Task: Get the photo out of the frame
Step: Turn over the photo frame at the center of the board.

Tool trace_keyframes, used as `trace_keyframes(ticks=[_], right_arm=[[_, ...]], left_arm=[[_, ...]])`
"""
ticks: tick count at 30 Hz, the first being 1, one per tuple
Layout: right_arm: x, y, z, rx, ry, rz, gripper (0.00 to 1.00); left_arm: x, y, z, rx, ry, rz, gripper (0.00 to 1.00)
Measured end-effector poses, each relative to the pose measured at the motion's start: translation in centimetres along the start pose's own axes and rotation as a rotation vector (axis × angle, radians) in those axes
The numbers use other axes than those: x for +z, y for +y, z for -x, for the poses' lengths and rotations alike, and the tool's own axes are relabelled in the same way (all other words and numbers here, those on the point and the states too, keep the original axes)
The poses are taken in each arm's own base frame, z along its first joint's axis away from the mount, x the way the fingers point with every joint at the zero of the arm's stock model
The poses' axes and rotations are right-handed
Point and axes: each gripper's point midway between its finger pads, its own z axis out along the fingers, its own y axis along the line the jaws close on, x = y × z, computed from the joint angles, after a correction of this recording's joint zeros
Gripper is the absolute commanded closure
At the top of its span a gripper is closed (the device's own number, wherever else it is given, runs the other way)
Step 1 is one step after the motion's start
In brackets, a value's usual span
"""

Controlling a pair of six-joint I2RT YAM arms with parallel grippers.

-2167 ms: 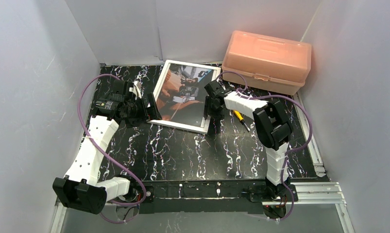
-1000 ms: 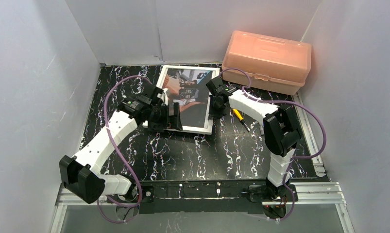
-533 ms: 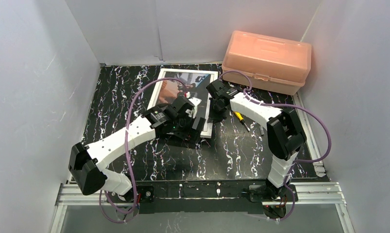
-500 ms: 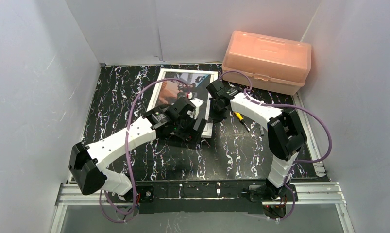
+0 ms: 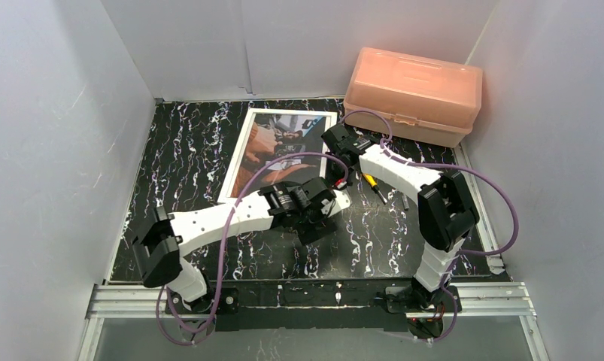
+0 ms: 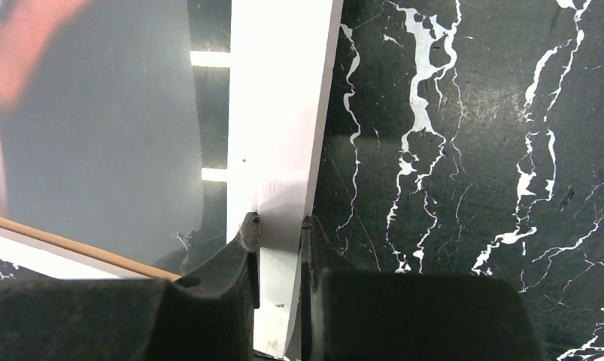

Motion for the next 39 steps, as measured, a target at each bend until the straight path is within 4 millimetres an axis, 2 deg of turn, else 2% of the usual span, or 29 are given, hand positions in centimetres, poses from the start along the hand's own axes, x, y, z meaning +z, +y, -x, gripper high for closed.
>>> trace_keyframes(ticks=[4,10,17,23,28,31,36,38,39], right_arm=[[-0.5,0.0,-0.1,-0.003,0.001,0.005,0.99],[-0.8,0.1,-0.3,-0.004,0.011,0.014,0.99],[-0.9,0.3,-0.6,-0.01,0.027,0.029,0.99],[-1.2,0.3,-0.9,-0.023,0.044,0.032,0.99],[-1.3,0.5,-1.3,-0.025,0.064,0.044,0.99],[-1.4,0.7,-1.5,-0.026,0.075,0.052,0.99],[-1.6,0.9,-1.5,-0.032,0.08,0.063,0.98],[-1.8,1.3,-0.9,-0.034,0.061,0.077,0.95],[-1.9,1.5,-0.4,-0.034,0.047,0.087,0.92]], left_arm=[[1.3,0.8,-0.8,0.081,0.057,0.049,0.02],[2.3,1.9,-1.1,0.151,0.049,0.124,0.01],[3.9,2.4,-2.9,0.233,0.032,0.18,0.01],[4.4,3.5,-2.2,0.293,-0.008,0.252,0.02],[4.9,4.7,-1.4,0.33,-0.022,0.325,0.09],[5.8,4.9,-1.4,0.352,-0.005,0.35,0.21],[6.3,5.2,-1.4,0.362,0.008,0.37,0.68],[6.3,5.3,-1.5,0.388,0.025,0.39,0.86],[6.1,5.4,-1.5,0.419,0.038,0.409,0.91]])
